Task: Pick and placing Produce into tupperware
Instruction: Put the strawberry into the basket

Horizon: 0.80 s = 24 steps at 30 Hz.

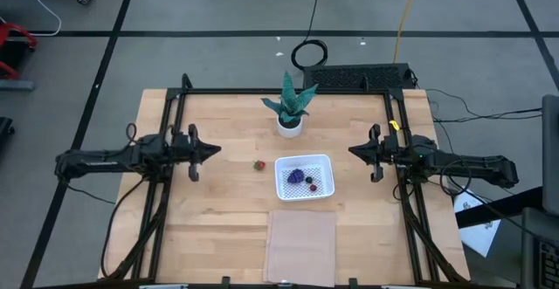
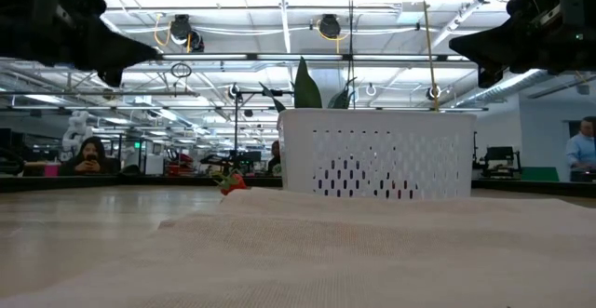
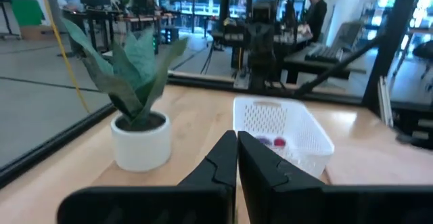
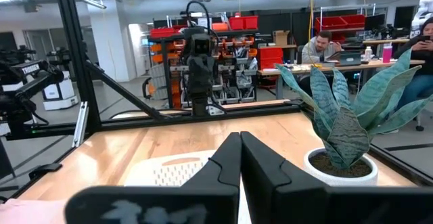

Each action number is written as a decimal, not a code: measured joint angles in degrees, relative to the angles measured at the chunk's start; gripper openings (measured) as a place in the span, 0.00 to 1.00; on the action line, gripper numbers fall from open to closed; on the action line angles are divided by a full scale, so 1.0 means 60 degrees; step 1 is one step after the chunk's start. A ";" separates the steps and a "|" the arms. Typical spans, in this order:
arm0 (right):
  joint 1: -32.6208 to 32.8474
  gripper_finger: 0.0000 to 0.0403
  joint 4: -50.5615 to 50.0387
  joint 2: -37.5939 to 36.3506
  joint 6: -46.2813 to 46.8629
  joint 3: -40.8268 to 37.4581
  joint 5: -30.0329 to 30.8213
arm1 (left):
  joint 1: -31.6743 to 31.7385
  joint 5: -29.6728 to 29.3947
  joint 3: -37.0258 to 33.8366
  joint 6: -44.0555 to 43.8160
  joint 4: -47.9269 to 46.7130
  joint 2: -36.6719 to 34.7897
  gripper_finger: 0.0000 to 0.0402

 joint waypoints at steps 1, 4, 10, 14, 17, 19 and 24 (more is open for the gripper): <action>0.0000 0.00 0.0000 0.0000 0.0000 0.0000 0.0000 | 0.0000 -0.0044 0.0153 -0.0092 0.0033 0.0127 0.04; 0.0000 0.00 0.0000 0.0000 0.0000 0.0000 0.0000 | 0.0000 -0.0290 0.0724 -0.0277 -0.0013 0.0658 0.04; 0.0000 0.00 0.0000 0.0000 0.0008 -0.0004 0.0000 | 0.0000 -0.0885 0.2805 -0.0668 -0.1674 0.2688 0.04; 0.0000 0.00 0.0000 0.0000 0.0036 -0.0004 0.0000 | 0.0000 -0.1015 0.4128 -0.0817 -0.2442 0.4343 0.04; 0.0000 0.00 0.0000 0.0003 0.0040 -0.0004 0.0000 | 0.0000 -0.1025 0.4990 -0.1019 -0.3089 0.5608 0.04; 0.0000 0.00 0.0000 0.0003 0.0101 -0.0004 0.0000 | 0.0000 -0.1022 0.5536 -0.1183 -0.3634 0.6454 0.04; 0.0000 0.00 0.0004 0.0000 0.0324 -0.0004 0.0000 | 0.0000 -0.1025 0.6782 -0.1157 -0.4589 0.8160 0.04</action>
